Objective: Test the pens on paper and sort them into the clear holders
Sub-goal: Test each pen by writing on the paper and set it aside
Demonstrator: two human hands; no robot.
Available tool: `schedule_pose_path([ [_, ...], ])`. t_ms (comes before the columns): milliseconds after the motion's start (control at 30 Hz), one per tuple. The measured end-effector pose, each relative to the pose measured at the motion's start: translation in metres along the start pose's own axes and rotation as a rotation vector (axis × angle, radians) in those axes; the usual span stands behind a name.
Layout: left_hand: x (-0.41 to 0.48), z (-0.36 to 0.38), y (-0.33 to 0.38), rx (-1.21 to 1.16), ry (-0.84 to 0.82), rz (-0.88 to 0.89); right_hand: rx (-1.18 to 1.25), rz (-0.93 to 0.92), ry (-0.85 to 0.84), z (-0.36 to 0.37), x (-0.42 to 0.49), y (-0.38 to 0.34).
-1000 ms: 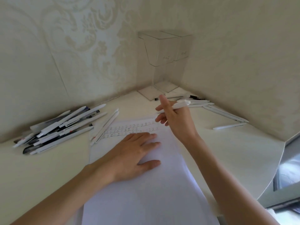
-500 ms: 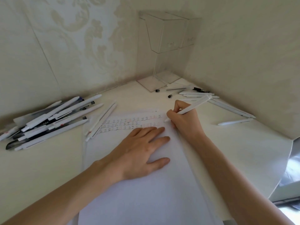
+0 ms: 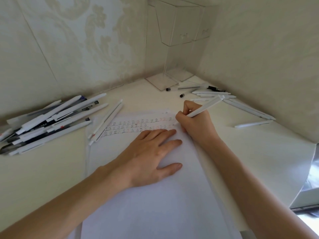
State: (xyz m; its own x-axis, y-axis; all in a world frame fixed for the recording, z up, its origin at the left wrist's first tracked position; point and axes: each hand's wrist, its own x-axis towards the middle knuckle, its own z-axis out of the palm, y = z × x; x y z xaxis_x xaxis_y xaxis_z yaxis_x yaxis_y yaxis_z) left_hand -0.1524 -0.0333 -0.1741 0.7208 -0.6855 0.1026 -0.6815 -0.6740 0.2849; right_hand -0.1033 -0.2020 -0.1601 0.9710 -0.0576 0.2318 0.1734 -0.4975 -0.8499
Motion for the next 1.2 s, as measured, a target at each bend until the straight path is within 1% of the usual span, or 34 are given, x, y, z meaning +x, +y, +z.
schedule_pose_path([
  [233,-0.0006,-0.0001,-0.0008,0.018,-0.007,0.001,0.022,0.033,0.002,-0.0004,0.0002,0.0008],
  [467,-0.0001,-0.0003,-0.0004,0.014,-0.009,-0.001,0.017,0.026,0.013,0.0001,0.0014,0.0019],
  [900,-0.0011,0.0008,-0.0018,0.012,-0.001,0.011,0.050,0.048,-0.064,-0.0009,-0.0009,0.0002],
  [1100,-0.0012,0.0028,-0.0035,0.026,0.021,0.031,0.060,0.031,0.010,-0.0029,-0.0001,0.0039],
  [1200,-0.0010,0.0013,-0.0052,-0.050,0.073,0.045,0.124,0.040,0.009,-0.0054,-0.0010,0.0004],
])
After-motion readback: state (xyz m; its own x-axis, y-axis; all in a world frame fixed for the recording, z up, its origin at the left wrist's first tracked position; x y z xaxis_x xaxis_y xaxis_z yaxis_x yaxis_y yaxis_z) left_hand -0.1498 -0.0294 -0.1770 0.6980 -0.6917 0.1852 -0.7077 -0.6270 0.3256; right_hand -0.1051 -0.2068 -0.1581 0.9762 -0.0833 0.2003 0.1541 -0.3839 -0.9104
